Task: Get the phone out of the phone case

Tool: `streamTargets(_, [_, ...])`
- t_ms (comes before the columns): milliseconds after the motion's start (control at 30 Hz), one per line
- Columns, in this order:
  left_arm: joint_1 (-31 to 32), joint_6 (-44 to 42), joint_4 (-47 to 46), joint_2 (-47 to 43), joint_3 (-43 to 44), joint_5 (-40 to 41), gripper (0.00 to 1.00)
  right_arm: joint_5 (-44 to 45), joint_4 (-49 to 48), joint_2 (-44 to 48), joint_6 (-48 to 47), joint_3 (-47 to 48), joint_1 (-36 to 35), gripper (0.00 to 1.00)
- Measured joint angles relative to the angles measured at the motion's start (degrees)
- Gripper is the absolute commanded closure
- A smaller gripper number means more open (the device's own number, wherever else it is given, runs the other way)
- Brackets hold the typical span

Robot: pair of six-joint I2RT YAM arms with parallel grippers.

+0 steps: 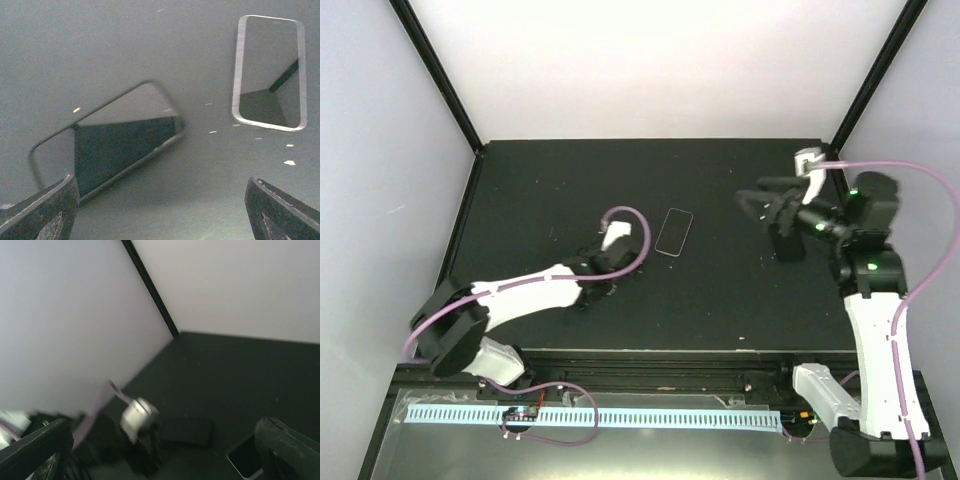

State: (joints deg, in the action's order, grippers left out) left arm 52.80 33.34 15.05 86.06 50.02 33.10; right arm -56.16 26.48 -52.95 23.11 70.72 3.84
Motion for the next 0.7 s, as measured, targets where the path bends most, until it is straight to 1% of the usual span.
streamTargets(100, [-6.3,2.4,2.2,-7.3,-5.2,-5.0,0.07,8.7,0.3,0.2,-9.5,-8.2,-8.5,0.0])
streamTargets(167, [-9.8,3.4,4.6,-10.6,-6.5,-8.0,0.07,13.4,0.6,-1.4,-14.6,-11.8,-11.2,0.0])
streamTargets(267, [-15.0,3.7,6.8,-13.5,-6.8,-13.0,0.07,19.9,0.9,-5.5,-20.6,-16.8,-12.7,0.0])
streamTargets(367, [-19.1,2.5,7.7,-14.0,-6.8,-15.9,0.07,22.5,2.0,-8.9,-24.6,-20.1,-13.2,0.0])
streamTargets(467, [-22.5,1.0,8.0,-11.0,-5.8,-18.5,0.07,22.7,2.9,-10.4,-28.2,-21.7,-14.0,0.0])
streamTargets(533, [-24.8,0.3,7.8,-7.0,-4.4,-21.2,0.07,22.6,2.7,-10.0,-29.6,-21.7,-14.1,0.0])
streamTargets(600, [-27.4,-0.1,7.6,-2.4,-2.5,-24.3,0.02,22.3,2.3,-9.2,-30.9,-21.7,-14.1,0.0])
streamTargets(700, [-30.2,-0.4,6.9,4.1,0.7,-28.1,0.01,21.3,0.6,-8.2,-33.0,-22.7,-14.1,0.0])
